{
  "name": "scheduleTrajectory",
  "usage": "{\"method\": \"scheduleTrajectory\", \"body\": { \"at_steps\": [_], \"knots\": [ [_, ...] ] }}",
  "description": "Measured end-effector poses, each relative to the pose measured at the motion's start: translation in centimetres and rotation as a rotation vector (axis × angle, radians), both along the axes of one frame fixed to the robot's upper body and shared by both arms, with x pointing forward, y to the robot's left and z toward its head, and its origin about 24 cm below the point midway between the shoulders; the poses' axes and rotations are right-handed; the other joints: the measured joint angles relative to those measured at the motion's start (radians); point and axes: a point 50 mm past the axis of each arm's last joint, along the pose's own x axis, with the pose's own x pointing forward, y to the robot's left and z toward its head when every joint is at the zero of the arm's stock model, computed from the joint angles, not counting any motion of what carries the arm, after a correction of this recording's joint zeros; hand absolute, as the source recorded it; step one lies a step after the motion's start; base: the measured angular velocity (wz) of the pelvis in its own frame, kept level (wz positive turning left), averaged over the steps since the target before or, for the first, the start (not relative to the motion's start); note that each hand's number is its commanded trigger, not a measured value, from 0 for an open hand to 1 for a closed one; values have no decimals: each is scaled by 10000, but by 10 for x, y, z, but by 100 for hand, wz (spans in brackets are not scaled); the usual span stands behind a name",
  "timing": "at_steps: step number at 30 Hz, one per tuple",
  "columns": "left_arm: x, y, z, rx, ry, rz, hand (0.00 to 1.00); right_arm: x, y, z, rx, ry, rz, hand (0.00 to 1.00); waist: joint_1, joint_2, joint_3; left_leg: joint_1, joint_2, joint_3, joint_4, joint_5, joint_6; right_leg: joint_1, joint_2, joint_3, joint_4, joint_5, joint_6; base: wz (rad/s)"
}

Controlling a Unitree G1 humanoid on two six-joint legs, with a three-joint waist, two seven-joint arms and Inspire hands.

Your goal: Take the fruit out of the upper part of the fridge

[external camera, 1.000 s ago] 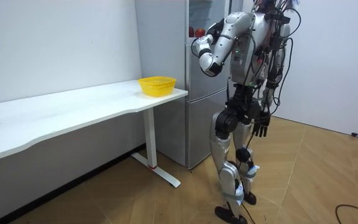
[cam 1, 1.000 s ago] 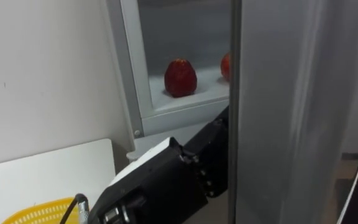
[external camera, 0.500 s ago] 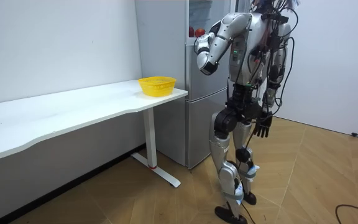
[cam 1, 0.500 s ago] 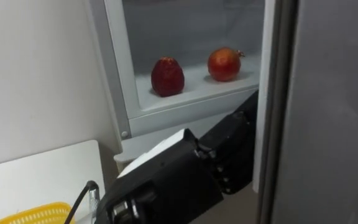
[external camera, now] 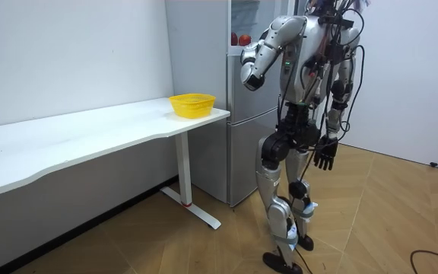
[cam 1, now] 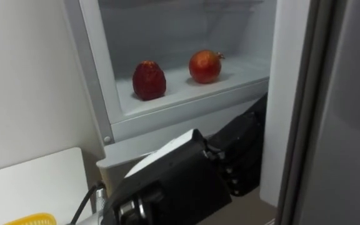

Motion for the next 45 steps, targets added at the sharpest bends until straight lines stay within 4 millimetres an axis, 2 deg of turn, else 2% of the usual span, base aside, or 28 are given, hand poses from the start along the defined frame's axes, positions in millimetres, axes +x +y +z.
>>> {"method": "scheduleTrajectory", "body": {
  "at_steps": [9, 14, 27, 33, 36, 45],
  "knots": [
    [16, -1, 13, 146, -332, 375, 0, -2, -3, 1, -21, -23, -305, 0, 18, 75, 27, -126, -8, 192, 4, 0, 0, -221, 24, 151, 20, 44, 34, -6],
    [18, 1, 13, 253, -251, 629, 0, 0, -7, 2, -93, -124, -440, 0, -166, 243, 19, -133, 6, 198, 3, 0, 0, -211, 29, 138, 13, 51, 27, 0],
    [19, 3, 13, 378, -197, 857, 0, -2, -11, 3, -279, -127, -577, 0, -221, 248, 21, -119, 22, 203, 2, 0, -1, -216, 48, 138, -19, 61, 10, 0],
    [20, 1, 18, 383, -437, 768, 0, -9, -11, 3, -273, 176, -759, 0, -239, 250, 26, -117, 24, 215, 4, -1, 0, -222, 48, 145, -14, 70, 15, 0],
    [24, -4, 19, 493, -445, 572, 0, -10, -11, 2, -257, 206, -836, 0, -265, 252, 28, -98, 27, 360, 3, -1, -1, -221, 55, 213, -32, 101, 34, -7],
    [34, -15, 14, 439, 69, 472, 0, -7, -10, 2, -23, 266, -1054, 0, -788, 230, 48, -84, 22, 454, -94, -1, 0, -216, 91, 356, -215, 259, 93, -4]
  ]
}}
